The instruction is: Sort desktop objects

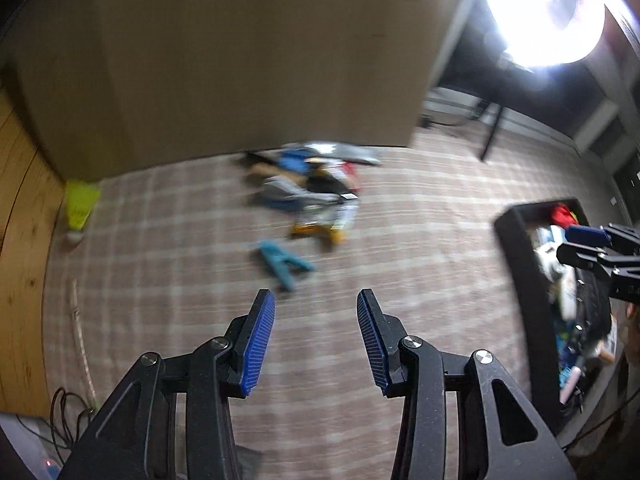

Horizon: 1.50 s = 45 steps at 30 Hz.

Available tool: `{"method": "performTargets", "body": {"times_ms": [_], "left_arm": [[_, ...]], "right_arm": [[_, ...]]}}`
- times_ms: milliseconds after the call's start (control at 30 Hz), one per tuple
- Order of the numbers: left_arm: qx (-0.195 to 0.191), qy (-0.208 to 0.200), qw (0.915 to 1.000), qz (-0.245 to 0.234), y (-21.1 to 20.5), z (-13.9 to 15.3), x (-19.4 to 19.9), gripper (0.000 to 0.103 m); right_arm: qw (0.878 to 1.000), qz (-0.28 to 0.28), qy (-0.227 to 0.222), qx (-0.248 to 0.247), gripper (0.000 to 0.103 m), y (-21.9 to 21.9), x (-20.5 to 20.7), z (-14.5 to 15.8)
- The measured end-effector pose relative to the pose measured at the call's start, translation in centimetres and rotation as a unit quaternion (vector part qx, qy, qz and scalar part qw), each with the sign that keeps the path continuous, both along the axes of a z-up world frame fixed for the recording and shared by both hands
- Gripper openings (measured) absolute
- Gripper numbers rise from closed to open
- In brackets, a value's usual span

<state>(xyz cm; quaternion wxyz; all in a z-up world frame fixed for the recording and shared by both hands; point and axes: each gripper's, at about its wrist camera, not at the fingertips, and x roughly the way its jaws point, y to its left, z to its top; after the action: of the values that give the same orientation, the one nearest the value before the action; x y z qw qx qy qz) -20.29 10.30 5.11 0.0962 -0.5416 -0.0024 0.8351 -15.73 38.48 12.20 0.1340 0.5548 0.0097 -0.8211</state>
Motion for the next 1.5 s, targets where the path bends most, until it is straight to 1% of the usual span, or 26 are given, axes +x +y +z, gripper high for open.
{"method": "performTargets", "body": {"times_ms": [133, 233, 333, 400, 500, 600, 733, 800, 967, 1167, 1267, 1367, 1467, 1500], "left_arm": [[0.001, -0.006, 0.9995, 0.032, -3.3, -1.1, -0.4, 0.042], [0.000, -0.011, 0.9985, 0.054, -5.6, -1.9, -0.5, 0.047], [-0.008, -0.013, 0.9973, 0.072, -7.4, -2.6, -0.4, 0.053], [-0.008, -0.016, 0.9964, 0.083, -8.4, -3.1, -0.3, 0.055], [-0.020, -0.018, 0.9950, 0.096, -9.3, -3.7, 0.0, 0.055], [-0.035, -0.024, 0.9925, 0.115, -9.9, -4.2, 0.4, 0.055], [-0.054, -0.034, 0.9872, 0.146, -10.6, -4.0, 1.3, 0.055], [-0.060, -0.038, 0.9859, 0.152, -10.6, -3.8, 2.1, 0.055], [-0.047, -0.011, 0.9883, 0.145, -10.0, -1.6, 5.5, 0.055], [-0.022, 0.032, 0.9934, 0.107, -8.4, 2.4, 9.4, 0.055], [-0.012, 0.053, 0.9940, 0.095, -8.0, 4.5, 11.2, 0.055], [-0.006, 0.063, 0.9944, 0.084, -7.5, 5.9, 12.6, 0.057], [-0.010, 0.082, 0.9936, 0.077, -6.9, 7.1, 13.9, 0.082], [-0.011, 0.089, 0.9932, 0.074, -6.7, 7.5, 14.3, 0.082]], "right_arm": [[1.000, 0.021, -0.005, 0.001, 0.054, -3.2, -1.8, -1.2], [0.999, 0.037, -0.013, -0.003, 0.054, -5.4, -3.1, -2.0], [0.999, 0.045, -0.014, -0.003, 0.054, -7.3, -4.2, -2.7], [0.999, 0.047, -0.012, -0.001, 0.054, -8.3, -4.4, -3.1], [0.999, 0.046, -0.008, 0.005, 0.054, -9.7, -4.4, -3.8], [0.999, 0.045, -0.014, -0.008, 0.055, -10.7, -4.1, -4.4], [0.999, 0.040, -0.008, -0.009, 0.056, -11.7, -2.9, -4.7], [0.999, 0.031, -0.006, -0.013, 0.056, -12.0, -1.9, -4.6], [0.999, 0.027, 0.006, -0.020, 0.056, -12.7, 0.8, -3.7], [0.999, 0.011, 0.023, -0.027, 0.056, -12.4, 3.8, -1.7], [0.999, 0.004, 0.035, -0.020, 0.061, -12.4, 5.4, -0.9], [0.999, 0.002, 0.047, -0.010, 0.062, -12.3, 6.8, -0.4], [0.999, 0.000, 0.052, -0.008, 0.062, -12.3, 8.1, 0.1], [0.998, -0.002, 0.055, -0.008, 0.062, -12.3, 8.6, 0.2]]}}
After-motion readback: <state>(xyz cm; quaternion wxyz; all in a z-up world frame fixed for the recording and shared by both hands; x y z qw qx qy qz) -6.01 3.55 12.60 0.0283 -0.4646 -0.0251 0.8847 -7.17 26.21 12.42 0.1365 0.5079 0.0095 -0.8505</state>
